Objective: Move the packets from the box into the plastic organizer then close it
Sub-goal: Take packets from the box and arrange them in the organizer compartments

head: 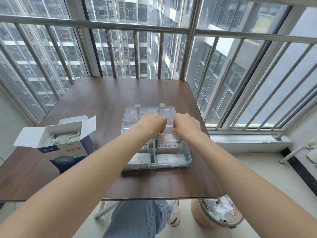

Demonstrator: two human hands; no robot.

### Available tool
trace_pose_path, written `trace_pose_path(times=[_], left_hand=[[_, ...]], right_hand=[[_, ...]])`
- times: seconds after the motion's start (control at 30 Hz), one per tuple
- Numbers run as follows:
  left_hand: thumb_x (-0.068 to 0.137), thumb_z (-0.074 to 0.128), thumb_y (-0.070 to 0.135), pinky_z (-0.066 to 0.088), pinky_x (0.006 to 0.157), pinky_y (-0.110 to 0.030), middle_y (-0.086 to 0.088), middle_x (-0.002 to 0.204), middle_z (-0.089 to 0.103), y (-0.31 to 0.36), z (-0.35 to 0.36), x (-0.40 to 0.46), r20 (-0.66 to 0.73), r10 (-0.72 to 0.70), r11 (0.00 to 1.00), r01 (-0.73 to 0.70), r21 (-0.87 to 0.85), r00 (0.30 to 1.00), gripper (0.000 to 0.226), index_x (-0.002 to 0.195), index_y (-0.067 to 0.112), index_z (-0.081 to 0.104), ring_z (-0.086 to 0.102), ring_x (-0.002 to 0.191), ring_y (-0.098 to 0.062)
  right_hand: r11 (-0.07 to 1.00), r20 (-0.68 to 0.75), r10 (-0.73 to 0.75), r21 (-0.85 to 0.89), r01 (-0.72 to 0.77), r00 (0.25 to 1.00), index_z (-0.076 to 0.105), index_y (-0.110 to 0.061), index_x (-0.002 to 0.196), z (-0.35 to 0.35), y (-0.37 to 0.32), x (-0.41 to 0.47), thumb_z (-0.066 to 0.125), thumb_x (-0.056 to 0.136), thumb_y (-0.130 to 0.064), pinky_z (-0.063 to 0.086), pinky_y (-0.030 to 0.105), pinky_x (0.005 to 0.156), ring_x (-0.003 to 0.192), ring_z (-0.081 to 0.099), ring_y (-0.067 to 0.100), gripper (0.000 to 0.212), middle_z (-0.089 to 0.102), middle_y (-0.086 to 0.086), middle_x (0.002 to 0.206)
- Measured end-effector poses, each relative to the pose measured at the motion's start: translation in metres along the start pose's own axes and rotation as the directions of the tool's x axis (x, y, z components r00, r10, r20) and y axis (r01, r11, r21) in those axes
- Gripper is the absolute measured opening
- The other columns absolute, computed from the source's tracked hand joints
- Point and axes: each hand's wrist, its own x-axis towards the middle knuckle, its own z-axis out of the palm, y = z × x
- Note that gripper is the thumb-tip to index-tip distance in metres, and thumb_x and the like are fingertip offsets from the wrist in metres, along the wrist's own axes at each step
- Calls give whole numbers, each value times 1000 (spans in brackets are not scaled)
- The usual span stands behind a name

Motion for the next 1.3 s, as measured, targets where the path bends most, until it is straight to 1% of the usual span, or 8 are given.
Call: trace_pose_path(times=[0.4, 0.6, 0.73, 0.83, 0.93, 1.07, 1.2, 1.3], left_hand=[[90, 50, 0, 45, 76, -32, -6, 113, 64, -3, 3, -4, -20, -1, 999, 0, -50, 1000, 29, 112, 15, 62, 61, 101, -28], [93, 49, 6, 50, 84, -36, -6, 114, 64, -7, 1, -14, -59, -39, 988, 29, -154, 998, 27, 113, 17, 63, 61, 104, -27], [93, 48, 11, 49, 90, -39, -7, 116, 65, -8, -5, -32, -150, -104, 938, 47, -343, 983, 26, 112, 18, 65, 60, 105, -26], [94, 46, 11, 48, 86, -31, -5, 111, 67, -11, -15, -62, -307, -159, 879, -7, -478, 938, 26, 112, 13, 65, 60, 95, -21], [93, 49, 9, 48, 83, -31, -5, 106, 67, -23, -22, -96, -506, -225, 858, -77, -508, 833, 23, 110, 10, 65, 57, 86, -17], [87, 52, 1, 49, 86, -34, -6, 106, 63, -60, -19, -133, -594, -336, 853, -31, -521, 731, 27, 111, 8, 62, 55, 91, -16], [77, 51, 19, 35, 104, -40, -8, 135, 48, -106, -7, -168, -369, -428, 854, 235, -465, 825, 58, 134, 11, 44, 39, 126, -28], [79, 57, 24, 17, 115, -39, -6, 155, 23, -137, 4, -188, -139, -450, 877, 408, -255, 882, 79, 148, 15, 20, 16, 142, -24]], right_hand=[[1000, 40, 22, 19, -23, 999, 64, -14, 108, -3, 3, 0, 51, 88, -6, 39, 29, 70, 100, 61, 30, 25, 66, 10, 107], [995, -21, -5, 99, 7, 1000, 68, -15, 104, -10, 8, -14, 49, 89, -16, 41, 32, 69, 95, 61, 31, 24, 67, 8, 100], [972, -94, -32, 229, 53, 995, 71, -10, 97, -17, 9, -29, 48, 91, -15, 51, 39, 78, 96, 62, 30, 24, 69, 9, 100], [940, -152, -109, 305, 151, 982, 73, -5, 96, -26, -1, -43, 51, 92, -14, 51, 40, 83, 93, 63, 28, 24, 71, 11, 97], [894, -227, -172, 373, 249, 959, 72, -8, 102, -37, -23, -55, 51, 93, -14, 46, 26, 86, 98, 63, 21, 24, 71, 6, 104], [825, -295, -287, 408, 391, 912, 65, -10, 117, -45, -70, -65, 51, 95, -15, 41, 22, 94, 107, 60, 16, 27, 67, 4, 117], [780, -230, -474, 340, 526, 850, 49, -12, 133, -39, -124, -71, 49, 97, -21, 28, 23, 103, 129, 43, 17, 37, 50, 4, 138], [779, -113, -543, 303, 549, 832, 43, -15, 139, -30, -153, -71, 46, 98, -25, 21, 27, 110, 137, 32, 18, 42, 35, 4, 150]])
